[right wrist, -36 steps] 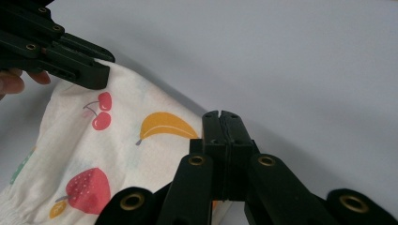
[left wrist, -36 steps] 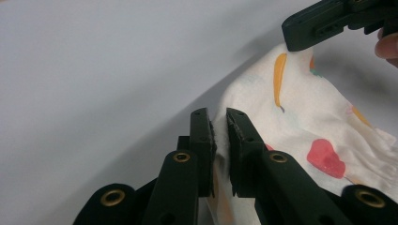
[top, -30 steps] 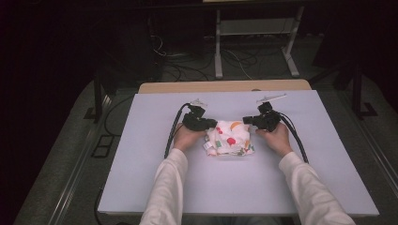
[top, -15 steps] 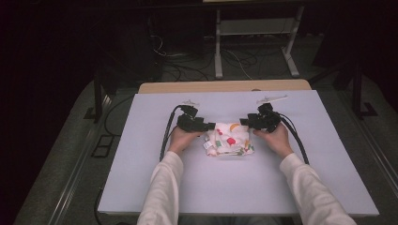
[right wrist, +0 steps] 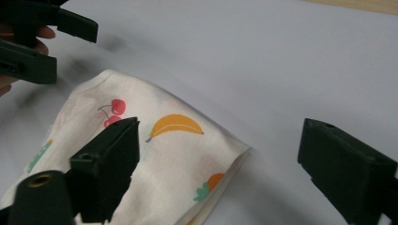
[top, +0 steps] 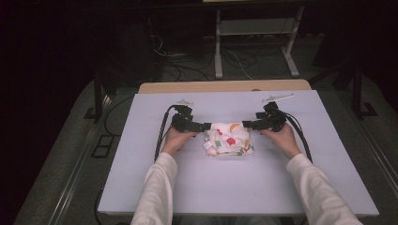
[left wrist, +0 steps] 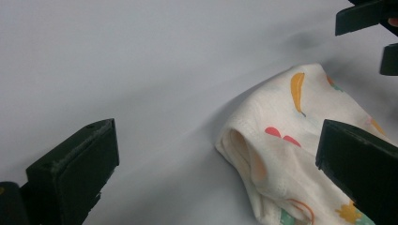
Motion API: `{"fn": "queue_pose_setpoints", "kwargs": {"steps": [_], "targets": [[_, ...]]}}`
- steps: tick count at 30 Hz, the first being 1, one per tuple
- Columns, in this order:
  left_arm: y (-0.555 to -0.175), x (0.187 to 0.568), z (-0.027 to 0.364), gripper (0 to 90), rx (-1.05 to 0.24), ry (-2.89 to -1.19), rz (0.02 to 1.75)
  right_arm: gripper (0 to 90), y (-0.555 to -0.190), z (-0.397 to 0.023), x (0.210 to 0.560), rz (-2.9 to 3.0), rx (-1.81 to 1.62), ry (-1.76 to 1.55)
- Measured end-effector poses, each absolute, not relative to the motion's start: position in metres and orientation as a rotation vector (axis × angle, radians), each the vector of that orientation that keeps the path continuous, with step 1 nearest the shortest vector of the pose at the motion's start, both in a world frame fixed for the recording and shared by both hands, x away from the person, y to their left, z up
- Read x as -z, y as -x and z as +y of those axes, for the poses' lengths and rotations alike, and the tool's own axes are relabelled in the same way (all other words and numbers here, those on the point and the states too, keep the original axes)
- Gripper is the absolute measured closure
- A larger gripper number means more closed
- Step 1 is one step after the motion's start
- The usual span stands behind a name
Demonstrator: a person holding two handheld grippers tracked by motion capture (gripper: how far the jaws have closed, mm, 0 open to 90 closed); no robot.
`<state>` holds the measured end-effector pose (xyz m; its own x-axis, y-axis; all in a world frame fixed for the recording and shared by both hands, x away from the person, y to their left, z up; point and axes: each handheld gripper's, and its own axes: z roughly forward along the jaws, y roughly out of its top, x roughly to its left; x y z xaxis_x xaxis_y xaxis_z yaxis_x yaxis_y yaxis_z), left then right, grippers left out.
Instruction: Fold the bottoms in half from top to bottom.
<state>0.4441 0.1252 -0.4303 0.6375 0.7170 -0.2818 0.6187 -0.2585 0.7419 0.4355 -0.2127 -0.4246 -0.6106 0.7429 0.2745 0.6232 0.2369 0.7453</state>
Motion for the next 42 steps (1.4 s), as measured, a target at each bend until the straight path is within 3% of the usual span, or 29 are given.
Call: {"fn": "queue_pose_setpoints", "kwargs": {"steps": [3,25,42], "targets": [[-0.443,0.428,0.127,0.0,-0.142,-1.960,1.047,2.8,-0.433,-0.217,0.423,2.355,-1.316,-1.310],[-0.424,0.409,0.151,0.0,-0.209,-1.982,1.014,2.7,-0.406,-0.250,0.412,2.326,-1.343,-1.310],[-0.389,0.400,0.170,0.0,-0.250,-1.974,0.989,0.9,-0.376,-0.260,0.412,2.298,-1.350,-1.307]]}}
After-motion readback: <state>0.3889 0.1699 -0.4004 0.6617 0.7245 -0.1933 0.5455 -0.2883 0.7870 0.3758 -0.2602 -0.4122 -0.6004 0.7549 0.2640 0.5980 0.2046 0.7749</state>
